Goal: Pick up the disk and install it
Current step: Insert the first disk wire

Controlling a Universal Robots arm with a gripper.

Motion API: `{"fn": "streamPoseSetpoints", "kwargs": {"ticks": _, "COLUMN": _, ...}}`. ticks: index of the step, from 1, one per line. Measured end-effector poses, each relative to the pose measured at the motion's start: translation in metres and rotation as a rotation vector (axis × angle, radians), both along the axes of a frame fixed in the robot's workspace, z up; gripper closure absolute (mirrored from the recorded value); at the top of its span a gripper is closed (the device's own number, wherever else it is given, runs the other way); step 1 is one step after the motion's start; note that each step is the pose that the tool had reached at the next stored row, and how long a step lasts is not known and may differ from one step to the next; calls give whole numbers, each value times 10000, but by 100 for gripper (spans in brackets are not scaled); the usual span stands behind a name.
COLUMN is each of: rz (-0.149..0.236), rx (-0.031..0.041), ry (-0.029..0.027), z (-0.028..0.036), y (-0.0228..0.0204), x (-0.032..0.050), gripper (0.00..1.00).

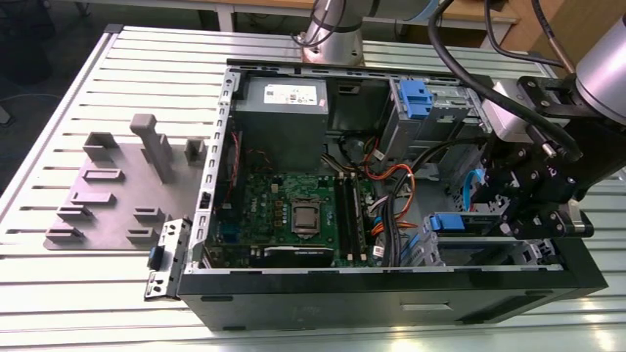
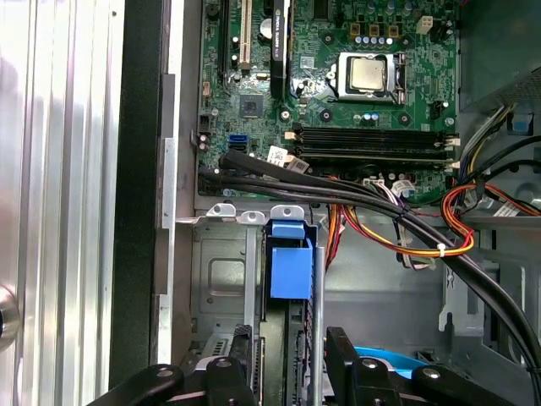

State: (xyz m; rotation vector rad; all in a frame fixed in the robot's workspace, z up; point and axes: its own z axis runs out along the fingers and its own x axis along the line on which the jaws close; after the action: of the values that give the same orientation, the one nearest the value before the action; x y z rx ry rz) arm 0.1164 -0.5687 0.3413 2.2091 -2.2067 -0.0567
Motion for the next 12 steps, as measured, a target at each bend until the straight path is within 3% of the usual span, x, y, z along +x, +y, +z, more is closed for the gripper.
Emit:
{"fn": "streamPoseSetpoints", "kwargs": {"ticks": 9, "rz": 3, "rx": 4, "ry": 0, "z": 3, "y": 0, "x": 0, "gripper": 52}}
{"fn": "streamPoseSetpoints", "kwargs": {"ticks": 12, "rz": 3, "rx": 59, "ry": 0, "z": 52, "y": 0, "x": 0, "gripper": 52}}
